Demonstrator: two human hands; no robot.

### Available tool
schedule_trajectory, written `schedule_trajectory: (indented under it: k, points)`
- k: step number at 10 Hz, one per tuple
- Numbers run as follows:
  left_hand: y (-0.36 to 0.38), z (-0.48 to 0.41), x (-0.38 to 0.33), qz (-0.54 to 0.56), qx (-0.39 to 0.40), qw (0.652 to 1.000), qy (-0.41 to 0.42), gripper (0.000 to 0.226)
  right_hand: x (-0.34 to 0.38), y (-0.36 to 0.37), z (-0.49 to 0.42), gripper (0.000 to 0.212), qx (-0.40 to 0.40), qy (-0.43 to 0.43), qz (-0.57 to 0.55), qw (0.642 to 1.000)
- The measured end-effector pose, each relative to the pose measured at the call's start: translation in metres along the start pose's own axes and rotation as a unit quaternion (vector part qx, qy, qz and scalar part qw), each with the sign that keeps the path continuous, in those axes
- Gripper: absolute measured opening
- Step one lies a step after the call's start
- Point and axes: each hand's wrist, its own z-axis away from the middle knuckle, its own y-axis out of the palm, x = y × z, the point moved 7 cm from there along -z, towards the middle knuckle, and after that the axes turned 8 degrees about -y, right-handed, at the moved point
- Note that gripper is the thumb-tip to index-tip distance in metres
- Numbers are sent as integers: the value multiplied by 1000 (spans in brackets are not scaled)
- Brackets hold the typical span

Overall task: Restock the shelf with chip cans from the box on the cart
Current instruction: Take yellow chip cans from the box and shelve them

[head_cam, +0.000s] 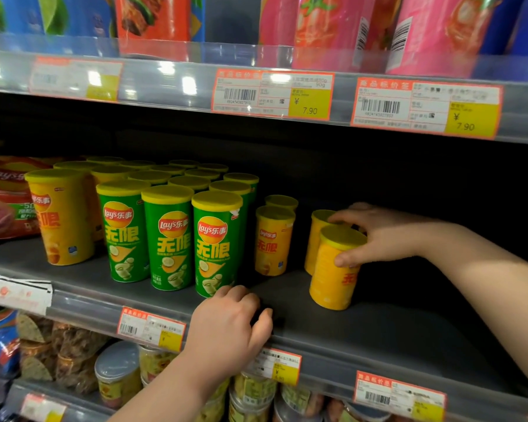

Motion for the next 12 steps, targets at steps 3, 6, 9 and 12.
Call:
schedule_trajectory:
  k: [3,6,9,12]
  points:
    - [0,0,0,-1,1,1000,-2,34,-4,8,-2,83,6,-29,0,1000]
    - [1,1,0,-3,-3,1000,-2,33,-15,28,-15,94,9,-5,-76,997]
    - [1,1,1,-8,6,1000,-5,33,-17,33,-47,96,-45,1,-104,994]
    - [1,-1,1,-9,10,1000,-9,32,-26,27,-60,96,-82,65,-53,993]
